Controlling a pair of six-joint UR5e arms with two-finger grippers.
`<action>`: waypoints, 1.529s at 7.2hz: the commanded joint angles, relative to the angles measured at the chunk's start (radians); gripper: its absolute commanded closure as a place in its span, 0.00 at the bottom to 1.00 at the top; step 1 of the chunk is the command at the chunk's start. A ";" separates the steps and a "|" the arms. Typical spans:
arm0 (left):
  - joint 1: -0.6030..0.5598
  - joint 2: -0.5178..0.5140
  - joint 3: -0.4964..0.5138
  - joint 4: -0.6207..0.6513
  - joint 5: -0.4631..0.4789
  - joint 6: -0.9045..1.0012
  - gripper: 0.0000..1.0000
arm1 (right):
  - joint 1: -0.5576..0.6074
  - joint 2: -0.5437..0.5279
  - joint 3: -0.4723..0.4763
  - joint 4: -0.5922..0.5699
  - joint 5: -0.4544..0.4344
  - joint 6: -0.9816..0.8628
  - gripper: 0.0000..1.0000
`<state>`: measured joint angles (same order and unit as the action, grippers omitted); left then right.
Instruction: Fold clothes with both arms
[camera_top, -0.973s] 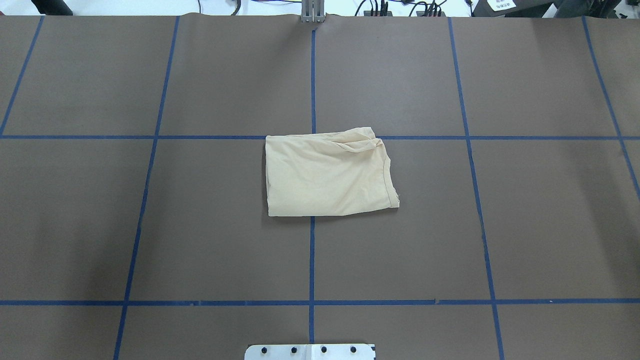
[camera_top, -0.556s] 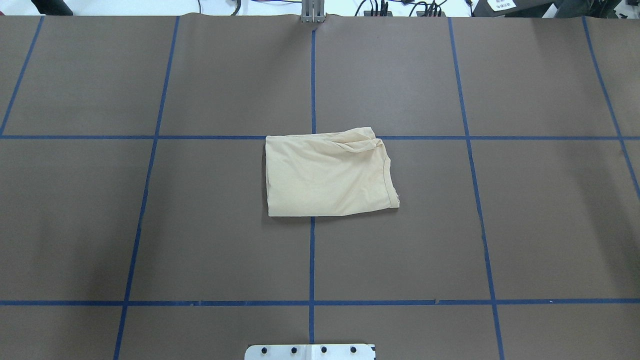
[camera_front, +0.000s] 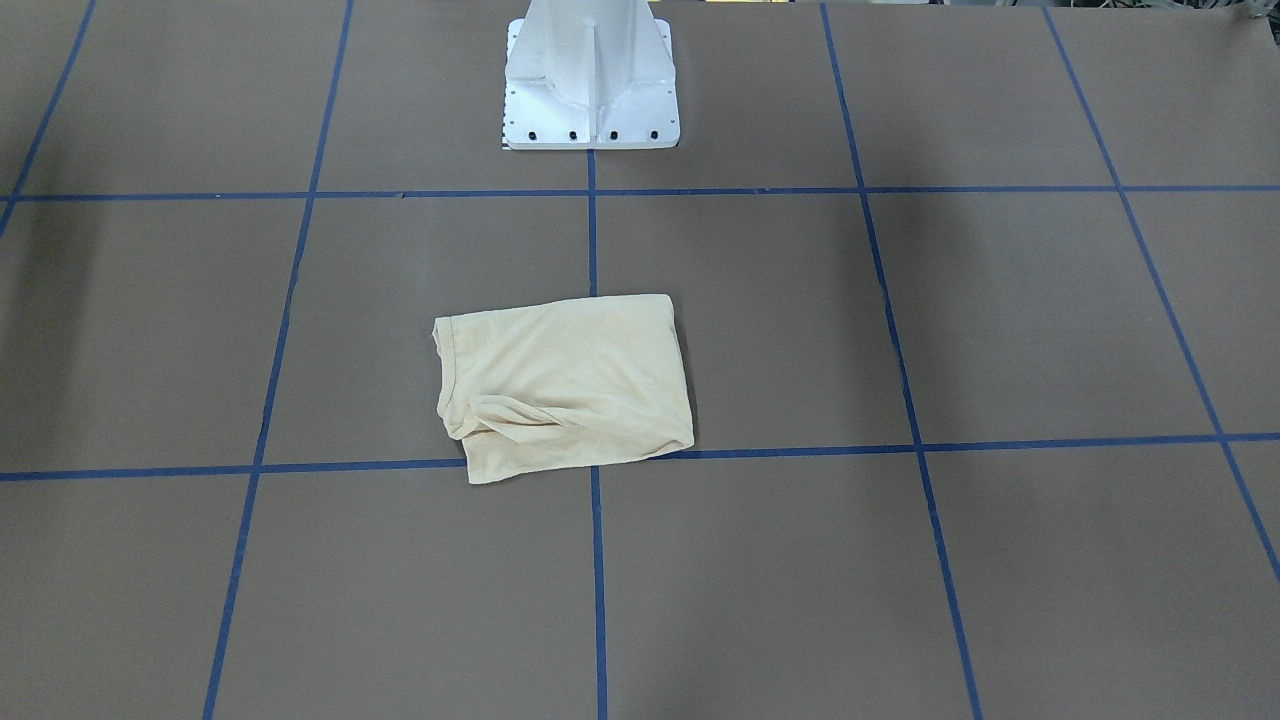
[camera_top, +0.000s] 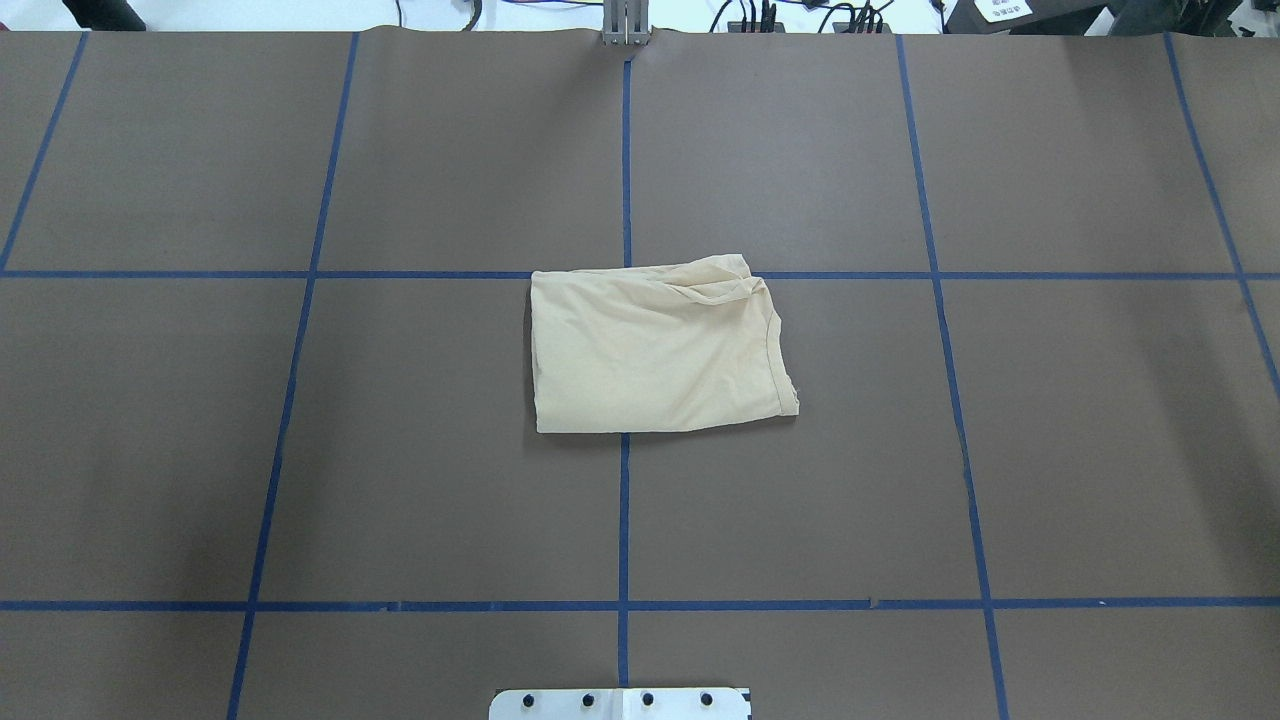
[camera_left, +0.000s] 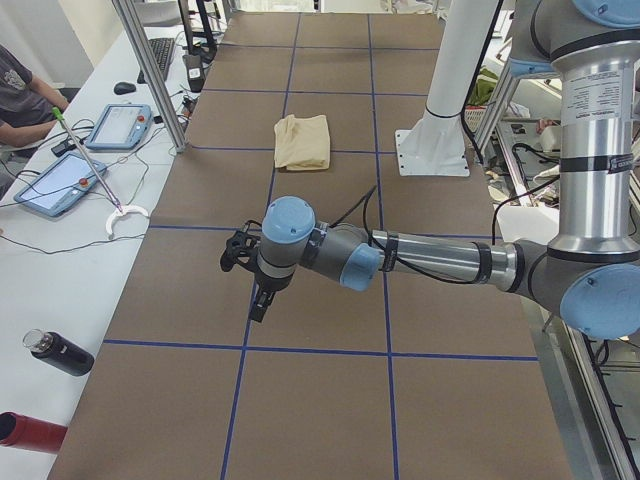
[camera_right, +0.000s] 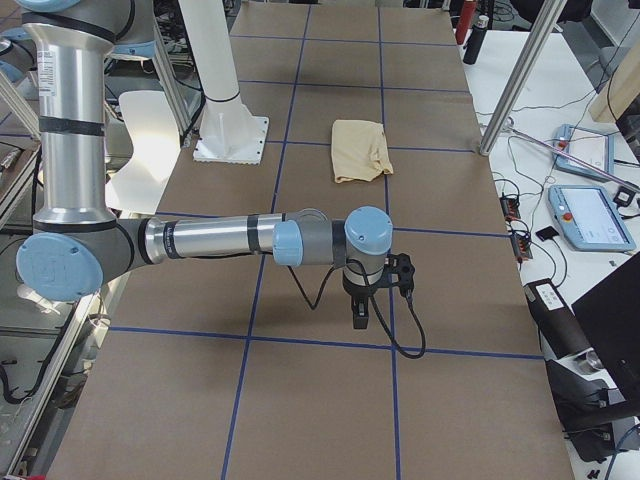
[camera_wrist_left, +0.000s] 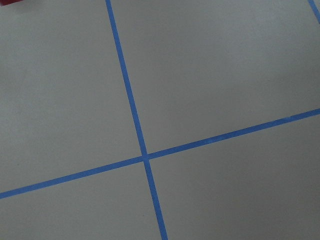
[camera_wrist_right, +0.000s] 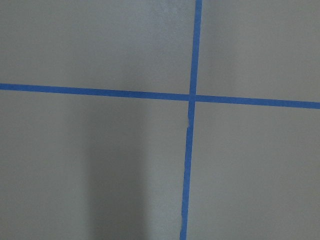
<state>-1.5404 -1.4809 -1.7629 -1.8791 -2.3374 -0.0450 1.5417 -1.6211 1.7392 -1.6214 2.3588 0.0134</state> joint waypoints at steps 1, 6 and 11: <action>0.000 0.001 -0.007 0.000 -0.002 0.001 0.00 | 0.000 -0.012 0.002 0.000 0.000 0.000 0.00; -0.001 0.007 0.002 -0.005 0.000 0.002 0.00 | 0.000 -0.022 0.006 0.000 -0.003 0.002 0.00; -0.001 0.007 -0.006 -0.005 0.000 0.001 0.00 | 0.000 -0.025 -0.010 0.044 -0.004 0.002 0.00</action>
<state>-1.5417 -1.4742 -1.7679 -1.8833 -2.3378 -0.0445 1.5417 -1.6467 1.7299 -1.5892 2.3535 0.0141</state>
